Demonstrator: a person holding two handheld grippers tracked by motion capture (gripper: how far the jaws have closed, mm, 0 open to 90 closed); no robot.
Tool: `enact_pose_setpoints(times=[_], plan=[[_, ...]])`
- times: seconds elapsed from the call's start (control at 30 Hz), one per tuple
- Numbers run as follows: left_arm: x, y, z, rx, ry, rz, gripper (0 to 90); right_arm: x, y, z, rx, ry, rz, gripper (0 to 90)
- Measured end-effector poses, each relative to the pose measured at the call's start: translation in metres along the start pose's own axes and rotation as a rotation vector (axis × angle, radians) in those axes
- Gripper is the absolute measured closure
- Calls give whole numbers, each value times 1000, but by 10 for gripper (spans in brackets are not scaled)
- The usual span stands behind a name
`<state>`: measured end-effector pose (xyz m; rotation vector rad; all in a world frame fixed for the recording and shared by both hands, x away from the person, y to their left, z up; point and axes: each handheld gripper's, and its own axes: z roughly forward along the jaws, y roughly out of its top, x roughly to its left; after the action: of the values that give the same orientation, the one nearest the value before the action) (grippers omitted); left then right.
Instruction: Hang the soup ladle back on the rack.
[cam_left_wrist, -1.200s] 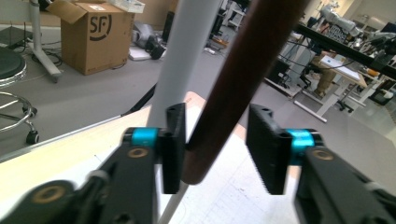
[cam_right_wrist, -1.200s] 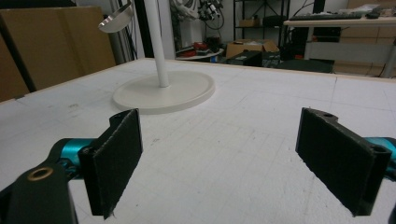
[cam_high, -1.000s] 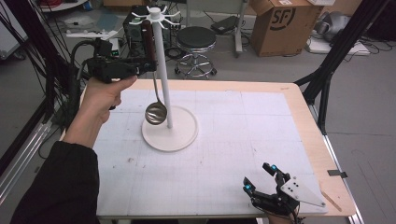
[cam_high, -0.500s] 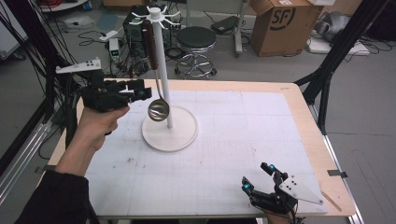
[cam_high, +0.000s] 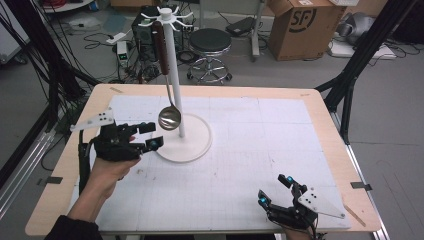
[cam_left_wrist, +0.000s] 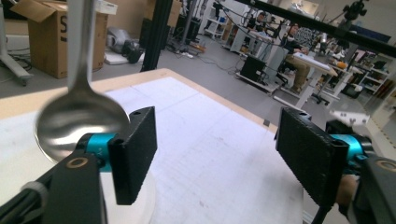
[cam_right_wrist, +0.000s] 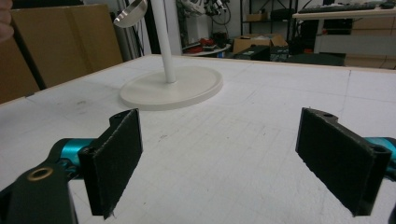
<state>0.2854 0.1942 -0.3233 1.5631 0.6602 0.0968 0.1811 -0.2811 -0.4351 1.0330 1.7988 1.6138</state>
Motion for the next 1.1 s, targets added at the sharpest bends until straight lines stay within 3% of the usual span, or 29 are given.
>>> enact_pose_setpoints(times=[0.07, 0.17, 0.3, 0.43, 0.57, 0.77, 0.9, 1.1], plan=[[0, -12, 0, -2, 2, 2, 283, 0, 0, 0, -1, 3, -1, 137], [3, -33, -3, -19, -4, -44, 264, 1, 0, 0, 0, 2, 1, 137], [8, -62, -7, -17, 16, -66, 269, 1, 0, 0, -3, 4, 2, 137], [7, -83, -13, -28, 27, -67, 269, 1, 0, 0, 6, 10, 10, 137], [-1, -95, -15, -38, 64, -36, 248, 3, 0, 2, 9, 14, 9, 137], [-23, -115, -12, -33, 113, 84, 213, 5, 0, 3, 7, 14, 3, 137], [-33, -120, -9, -28, 123, 100, 177, 7, 0, 3, 17, 24, 13, 137], [-44, -133, -14, -77, 121, 114, 177, 7, 0, 4, 31, 57, 39, 137]])
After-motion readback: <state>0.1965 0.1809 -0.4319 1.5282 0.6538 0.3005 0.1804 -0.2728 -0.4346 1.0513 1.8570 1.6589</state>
